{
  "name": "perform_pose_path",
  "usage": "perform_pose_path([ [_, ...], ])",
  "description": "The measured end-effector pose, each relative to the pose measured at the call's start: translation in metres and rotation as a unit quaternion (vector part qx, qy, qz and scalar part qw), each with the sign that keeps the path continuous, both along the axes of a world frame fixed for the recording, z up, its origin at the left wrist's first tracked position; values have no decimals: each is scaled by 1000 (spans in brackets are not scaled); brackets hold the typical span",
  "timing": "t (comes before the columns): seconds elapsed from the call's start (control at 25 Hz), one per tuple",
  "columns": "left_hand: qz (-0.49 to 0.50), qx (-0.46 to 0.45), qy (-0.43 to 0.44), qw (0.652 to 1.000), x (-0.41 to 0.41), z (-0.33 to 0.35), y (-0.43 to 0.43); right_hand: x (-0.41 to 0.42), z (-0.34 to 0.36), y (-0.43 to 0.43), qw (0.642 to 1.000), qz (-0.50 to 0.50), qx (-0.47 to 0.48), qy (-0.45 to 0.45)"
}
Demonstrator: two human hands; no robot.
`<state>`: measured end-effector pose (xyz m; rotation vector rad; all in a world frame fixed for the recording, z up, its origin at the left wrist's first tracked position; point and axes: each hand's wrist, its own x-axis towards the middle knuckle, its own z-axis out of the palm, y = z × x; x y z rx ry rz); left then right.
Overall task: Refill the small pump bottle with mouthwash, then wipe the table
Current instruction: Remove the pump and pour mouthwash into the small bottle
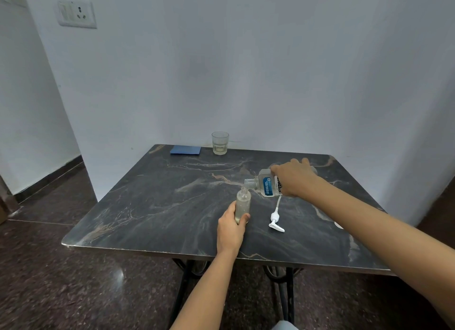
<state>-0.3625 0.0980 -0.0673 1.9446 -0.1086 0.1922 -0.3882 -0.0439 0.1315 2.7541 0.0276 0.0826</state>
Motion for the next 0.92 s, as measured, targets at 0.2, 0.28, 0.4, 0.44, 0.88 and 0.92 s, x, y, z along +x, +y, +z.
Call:
perform_pose_path([
  [0.2,-3,-2,1,1000,1,-2,0,2,-1,-1,1000,1,-2,-1],
  [0.28,-2,-2,0,1000,1,-2,0,2,-1,-1,1000,1,-2,1],
  [0.4,-2,-4,-4,1000,1,-1,0,1,-1,0,1000,2,-3,-2],
  [0.44,-3,-6,-4,1000,0,-1,0,1,0,0,1000,3,-3,-3],
  [0.88,-2,-10,-13,1000,-2,1,1,-1,2,1,1000,6,-5,-3],
  [0.92,-2,-9,-13,1000,-2,2,1,-1,2,1,1000,6,-6,-2],
])
